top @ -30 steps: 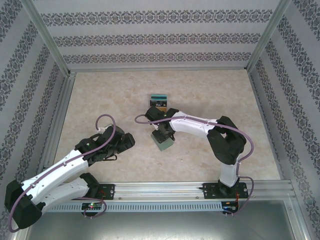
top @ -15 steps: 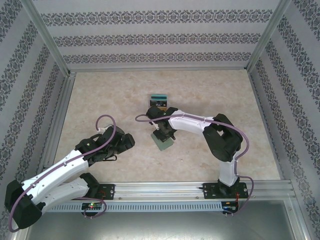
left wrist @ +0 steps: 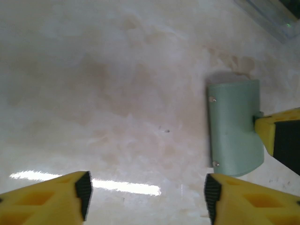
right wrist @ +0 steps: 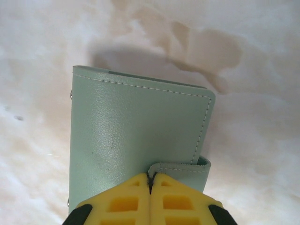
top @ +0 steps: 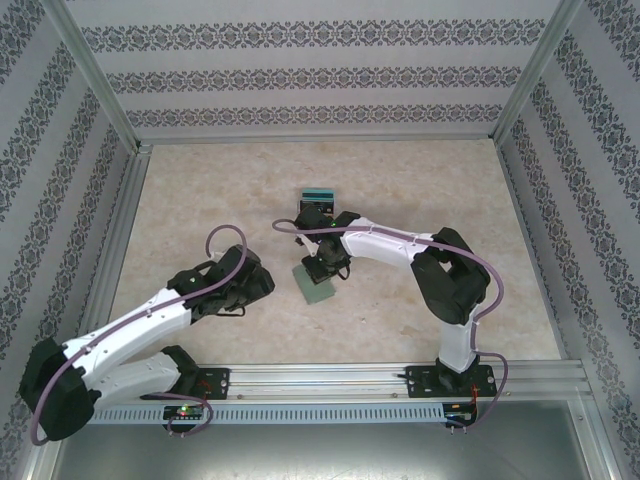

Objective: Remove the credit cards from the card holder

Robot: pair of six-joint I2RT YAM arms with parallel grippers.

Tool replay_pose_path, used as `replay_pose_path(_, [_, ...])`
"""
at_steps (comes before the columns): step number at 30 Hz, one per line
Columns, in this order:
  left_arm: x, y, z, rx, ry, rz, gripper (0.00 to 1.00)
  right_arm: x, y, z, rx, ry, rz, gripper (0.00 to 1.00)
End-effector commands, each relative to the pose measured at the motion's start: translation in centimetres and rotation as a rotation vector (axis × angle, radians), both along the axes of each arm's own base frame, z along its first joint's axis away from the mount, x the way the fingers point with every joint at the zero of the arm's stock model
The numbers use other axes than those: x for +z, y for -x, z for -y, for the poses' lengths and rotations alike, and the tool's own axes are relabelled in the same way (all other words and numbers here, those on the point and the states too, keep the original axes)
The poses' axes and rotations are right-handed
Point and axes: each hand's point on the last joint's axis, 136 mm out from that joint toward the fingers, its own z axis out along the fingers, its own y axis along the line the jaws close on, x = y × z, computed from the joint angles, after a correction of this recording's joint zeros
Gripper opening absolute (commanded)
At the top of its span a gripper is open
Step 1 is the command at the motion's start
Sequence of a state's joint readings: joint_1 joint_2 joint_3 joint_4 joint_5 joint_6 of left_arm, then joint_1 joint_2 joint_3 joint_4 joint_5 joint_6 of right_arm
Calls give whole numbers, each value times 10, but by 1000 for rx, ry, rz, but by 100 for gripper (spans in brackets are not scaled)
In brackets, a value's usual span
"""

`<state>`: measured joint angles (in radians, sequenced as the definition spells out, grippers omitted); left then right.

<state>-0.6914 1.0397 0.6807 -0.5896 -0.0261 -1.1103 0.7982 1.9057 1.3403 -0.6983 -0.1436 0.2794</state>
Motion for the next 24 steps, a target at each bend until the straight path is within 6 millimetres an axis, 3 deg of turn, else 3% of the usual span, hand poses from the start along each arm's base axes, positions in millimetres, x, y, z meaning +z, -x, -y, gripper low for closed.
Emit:
replay_pose_path(1, [20, -25, 29, -1, 127, 57, 52, 19, 7, -23, -63, -151, -56, 0])
replay_pose_path(5, [13, -42, 53, 2, 237, 27, 12, 16, 10, -31, -92, -198, -83, 0])
replay_pose_path(7, [8, -49, 64, 11, 296, 15, 2, 14, 10, -32, -104, -209, -87, 0])
replay_pose_path(12, [-3, -62, 90, 12, 433, -5, 0, 12, 9, -37, -120, -231, -99, 0])
replay_pose_path(17, [-30, -62, 97, 24, 433, -88, 0, 12, 8, -39, -134, -253, -105, 0])
replay_pose_path(24, [-56, -53, 72, 76, 284, -181, 0, 14, 6, -36, -176, -330, -130, 0])
